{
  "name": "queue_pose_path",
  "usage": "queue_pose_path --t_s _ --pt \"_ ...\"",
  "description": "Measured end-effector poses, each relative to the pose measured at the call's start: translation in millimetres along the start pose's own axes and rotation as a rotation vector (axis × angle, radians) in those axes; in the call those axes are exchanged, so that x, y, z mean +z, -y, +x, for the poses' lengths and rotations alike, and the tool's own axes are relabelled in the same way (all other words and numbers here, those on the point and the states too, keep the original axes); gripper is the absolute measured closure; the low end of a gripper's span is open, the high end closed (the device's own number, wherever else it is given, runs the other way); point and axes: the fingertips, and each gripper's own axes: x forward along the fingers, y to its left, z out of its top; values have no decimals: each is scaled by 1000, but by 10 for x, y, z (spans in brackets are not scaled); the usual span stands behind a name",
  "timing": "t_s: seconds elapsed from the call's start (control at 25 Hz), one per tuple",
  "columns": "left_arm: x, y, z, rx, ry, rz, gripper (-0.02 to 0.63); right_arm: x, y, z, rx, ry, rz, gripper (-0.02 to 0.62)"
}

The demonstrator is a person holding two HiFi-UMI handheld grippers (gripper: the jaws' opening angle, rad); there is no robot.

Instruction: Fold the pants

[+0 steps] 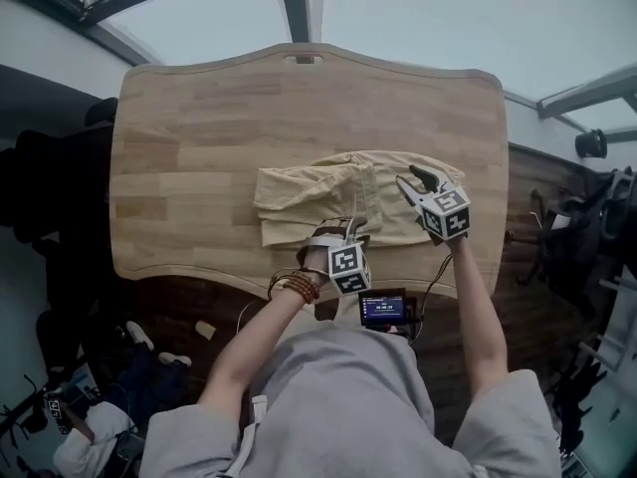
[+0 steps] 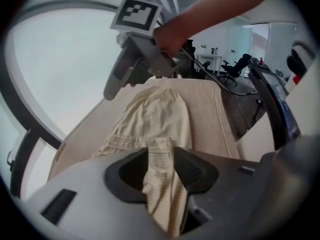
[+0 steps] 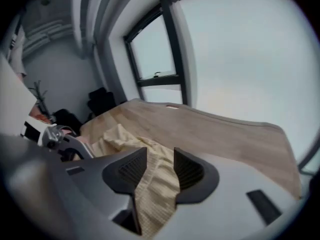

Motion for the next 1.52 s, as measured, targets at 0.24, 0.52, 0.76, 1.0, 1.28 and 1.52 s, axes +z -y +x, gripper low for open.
queue_pose_path --t_s 0.24,0.52,0.76,1.0,1.28,1.52 --pt "-1212 -238 -371 169 -121 -118 446 -102 -959 729 246 -87 -513 422" --pt "-2040 -653 -408 227 -269 111 468 -186 -1427 1426 343 -197 -894 400" --pt "-1907 -568 -504 242 -200 253 591 254 -1117 1471 359 -151 -468 575" --pt "-1816 -212 -692 88 -106 207 579 200 -696 1575 293 -264 -173 408" --pt "-1994 -1190 -829 288 -63 -198 548 -15 -905 854 77 -42 -3 477" --pt "-2144 -1302 -522 237 -160 -194 567 -1082 -1286 1022 120 -324 141 568"
